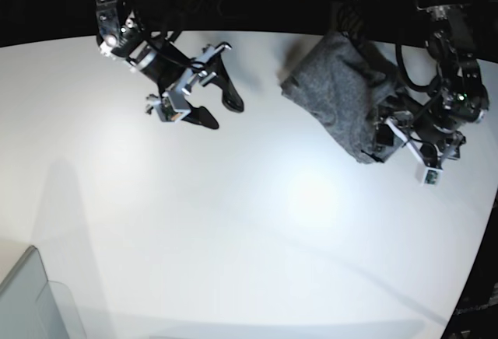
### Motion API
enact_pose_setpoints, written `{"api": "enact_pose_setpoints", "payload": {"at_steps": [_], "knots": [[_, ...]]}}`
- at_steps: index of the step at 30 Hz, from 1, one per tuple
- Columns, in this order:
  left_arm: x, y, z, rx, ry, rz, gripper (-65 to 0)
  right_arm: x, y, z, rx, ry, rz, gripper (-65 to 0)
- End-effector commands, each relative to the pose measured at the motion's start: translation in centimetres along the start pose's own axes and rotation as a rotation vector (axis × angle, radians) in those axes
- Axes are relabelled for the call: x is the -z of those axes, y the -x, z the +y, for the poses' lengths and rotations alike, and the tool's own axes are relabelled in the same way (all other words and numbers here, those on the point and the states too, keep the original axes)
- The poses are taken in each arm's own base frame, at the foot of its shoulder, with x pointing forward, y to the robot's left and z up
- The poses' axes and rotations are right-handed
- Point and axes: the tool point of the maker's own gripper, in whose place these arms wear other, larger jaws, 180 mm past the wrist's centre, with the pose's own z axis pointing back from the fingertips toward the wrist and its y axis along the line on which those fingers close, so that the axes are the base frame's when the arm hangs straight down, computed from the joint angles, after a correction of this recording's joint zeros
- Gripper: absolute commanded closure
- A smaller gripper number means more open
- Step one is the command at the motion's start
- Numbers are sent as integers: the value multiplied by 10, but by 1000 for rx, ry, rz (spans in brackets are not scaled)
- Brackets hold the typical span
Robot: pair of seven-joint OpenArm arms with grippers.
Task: Layout the t-shirt on the table in an organized manner, then fold the t-shirt properly
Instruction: 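Pull the bundle with the left gripper to square it and release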
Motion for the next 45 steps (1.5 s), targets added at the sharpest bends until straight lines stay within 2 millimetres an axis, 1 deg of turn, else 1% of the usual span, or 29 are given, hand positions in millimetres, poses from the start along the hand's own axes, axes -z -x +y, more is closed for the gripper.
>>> {"api": "enact_pose_setpoints", "payload": {"at_steps": [1,4,6,8,13,18,21,22,23,25,26,27,28,29,31,33,35,38,39,42,45], "knots": [[-3,-12,7,6,-16,-36,-590,-1,-17,1,-5,-12,-61,-350],[2,-2,10,-6,-14,-5,-590,-4,-14,-1,-19,-16,-46,-350],[7,4,6,2,0,21,-590,-4,-14,-1,-19,-15,-46,-350],[9,8,8,25,3,36,-590,-4,-14,-2,-19,-13,-46,-350],[24,32,-8,44,52,116,-590,-3,-14,-1,-20,-16,-47,-350],[26,39,-12,43,62,134,-585,-4,-14,-2,-20,-13,-47,-349],[29,49,-11,29,64,163,-584,-4,-14,-3,-20,-10,-48,-349],[30,52,-11,22,66,171,-572,-4,-14,-3,-20,-10,-48,-349],[32,56,-10,16,68,181,-544,-4,-14,-3,-20,-10,-48,-349],[34,60,-10,5,70,192,-456,-5,-14,-4,-22,-10,-46,-349],[35,62,-10,0,71,197,-405,-5,-14,-4,-22,-10,-46,-349],[36,62,-9,-6,71,191,-338,-4,-14,-3,-22,-12,-45,-349],[38,60,-9,-11,71,172,-278,-4,-14,-3,-22,-13,-45,-349],[41,52,-10,-11,75,138,-223,-4,-14,-3,-22,-13,-45,-349],[52,46,-20,7,102,113,-131,-4,-14,-2,-22,-15,-45,-349],[63,45,-33,39,135,126,-58,-4,-14,-2,-22,-16,-45,-349],[72,42,-43,66,159,141,-3,-4,-13,-2,-21,-15,-44,-349],[78,31,-58,112,190,132,-2,-7,-11,-3,-17,-8,-38,-349],[80,24,-64,134,201,124,-2,-7,-10,-3,-17,-8,-35,-349],[85,-5,-81,205,231,85,-2,-12,-5,-7,-33,-6,-14,-348],[88,-29,-107,300,276,55,-2,-13,-4,-8,-36,-6,-8,-348]]}}
